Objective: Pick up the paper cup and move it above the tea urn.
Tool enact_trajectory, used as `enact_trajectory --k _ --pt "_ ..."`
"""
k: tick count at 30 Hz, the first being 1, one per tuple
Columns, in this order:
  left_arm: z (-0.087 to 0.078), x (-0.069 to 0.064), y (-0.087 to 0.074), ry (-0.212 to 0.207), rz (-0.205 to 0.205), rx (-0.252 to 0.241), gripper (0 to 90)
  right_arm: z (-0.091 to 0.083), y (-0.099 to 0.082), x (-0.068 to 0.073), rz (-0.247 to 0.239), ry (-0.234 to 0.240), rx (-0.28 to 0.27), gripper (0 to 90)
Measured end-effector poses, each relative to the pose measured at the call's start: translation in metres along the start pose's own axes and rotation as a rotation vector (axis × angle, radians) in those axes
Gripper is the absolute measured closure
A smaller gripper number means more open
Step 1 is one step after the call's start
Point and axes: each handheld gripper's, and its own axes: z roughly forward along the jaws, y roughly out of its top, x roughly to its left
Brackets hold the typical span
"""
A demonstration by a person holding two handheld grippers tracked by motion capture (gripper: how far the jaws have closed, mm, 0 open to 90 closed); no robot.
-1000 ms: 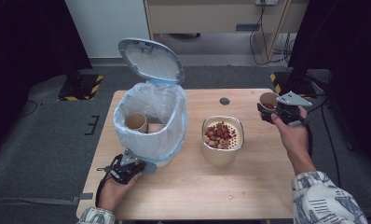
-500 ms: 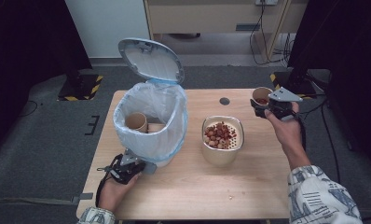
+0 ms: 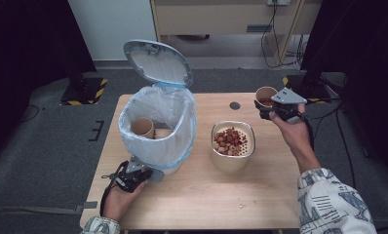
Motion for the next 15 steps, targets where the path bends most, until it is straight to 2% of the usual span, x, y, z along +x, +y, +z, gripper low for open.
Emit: enact_trajectory --k 9,15 --pt "0.0 0.0 0.0 -0.002 -0.001 -0.001 89.9 0.005 0.009 0.006 -0.069 0.012 -0.008 28.8" --pt "0.0 0.0 0.0 -0.002 -0.001 -0.001 90.0 0.01 0.013 0.01 -0.094 0.027 -0.017 28.7"
